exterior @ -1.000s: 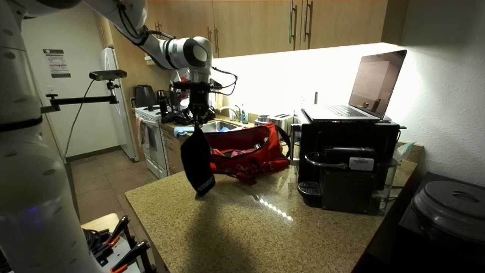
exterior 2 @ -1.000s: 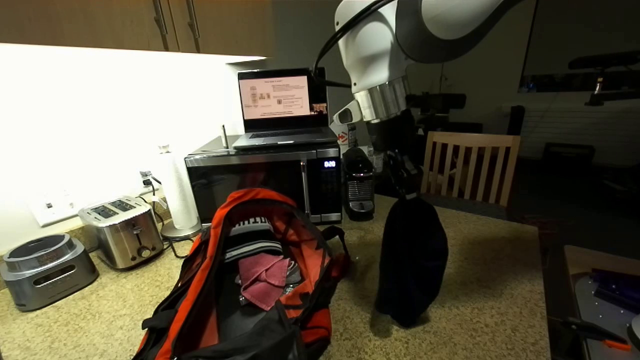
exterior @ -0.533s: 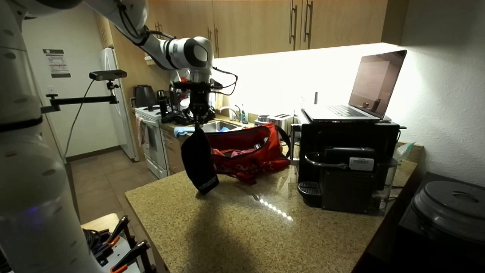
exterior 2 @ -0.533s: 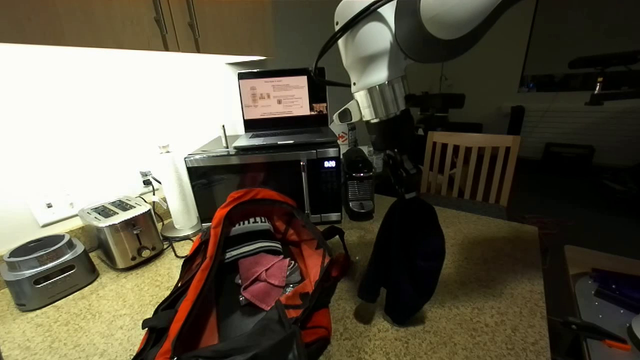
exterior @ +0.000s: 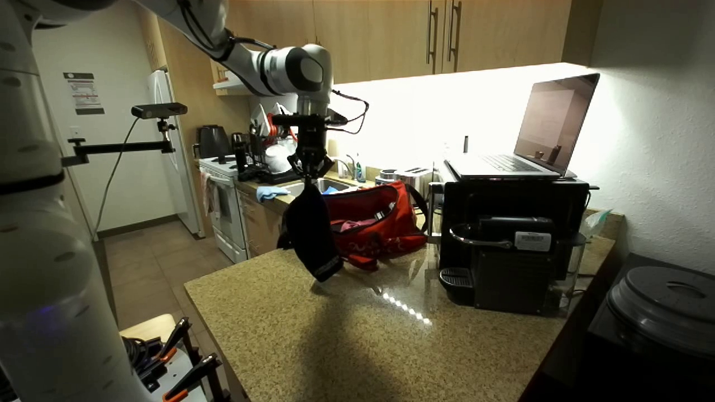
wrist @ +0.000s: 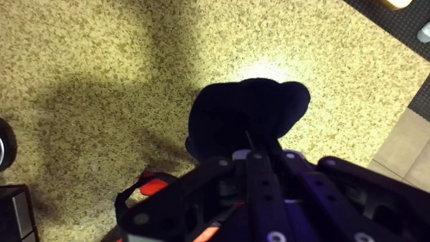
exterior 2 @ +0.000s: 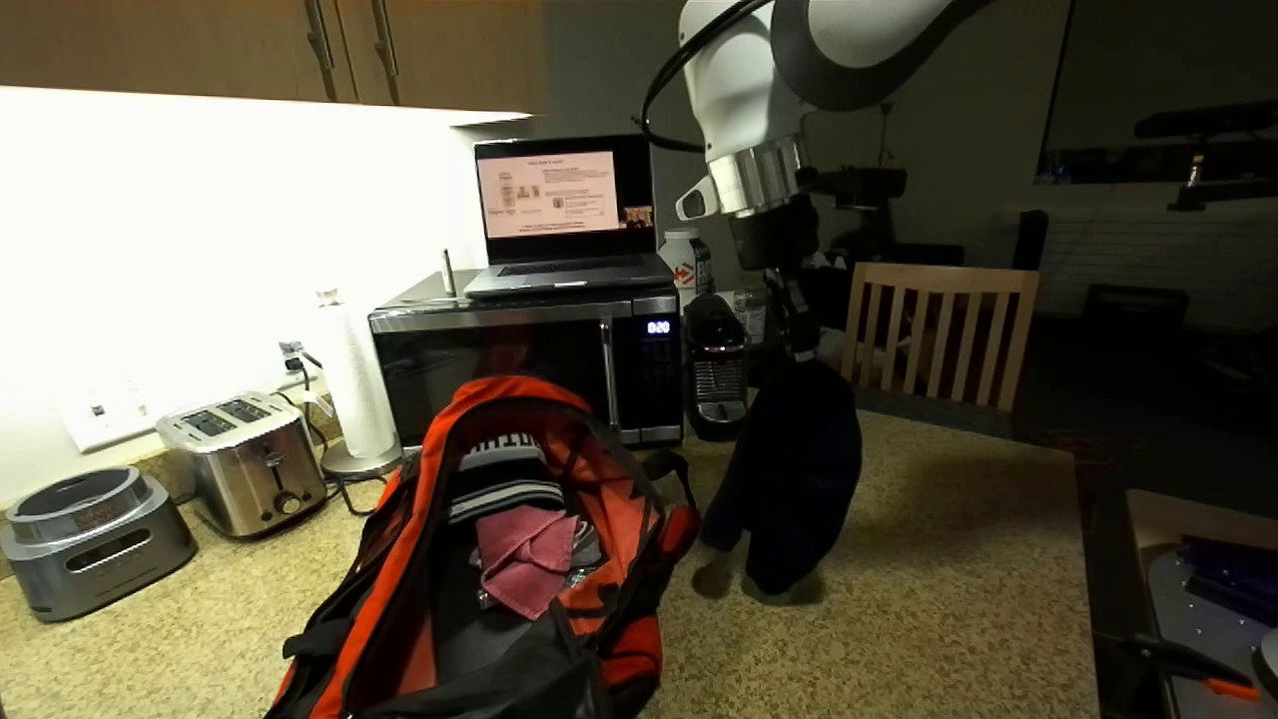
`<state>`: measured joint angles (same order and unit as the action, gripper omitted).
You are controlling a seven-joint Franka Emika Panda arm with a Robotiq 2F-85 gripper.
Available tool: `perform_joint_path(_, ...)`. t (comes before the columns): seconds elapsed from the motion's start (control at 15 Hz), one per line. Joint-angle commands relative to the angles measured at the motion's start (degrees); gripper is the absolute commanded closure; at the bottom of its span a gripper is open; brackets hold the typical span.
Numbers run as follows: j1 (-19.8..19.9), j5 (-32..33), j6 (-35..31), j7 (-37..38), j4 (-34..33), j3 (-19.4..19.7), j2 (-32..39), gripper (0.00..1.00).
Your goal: Remove the head sock from the bag and put it on the counter
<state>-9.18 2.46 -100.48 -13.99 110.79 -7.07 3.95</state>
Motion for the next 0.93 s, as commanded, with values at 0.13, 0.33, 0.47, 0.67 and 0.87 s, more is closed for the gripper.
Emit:
perform_joint_path(0.13,2.64,-1.18,1.12,3.21,-1.75,1.64,-0.29,0.96)
perform_joint_path(0.33,3.72,-1.44,1.30,4.55,-1.81,2.64,-0.55,0.96)
perform_joint_path(0.47,4.41,-1.40,1.55,5.58,-1.52,3.32,-0.85,0.96)
perform_joint_path(0.67,5.53,-1.27,1.89,7.36,-0.61,4.55,-1.66,0.96)
perform_joint_path(0.87,7.02,-1.75,2.10,9.30,0.14,5.99,-2.57,0.96)
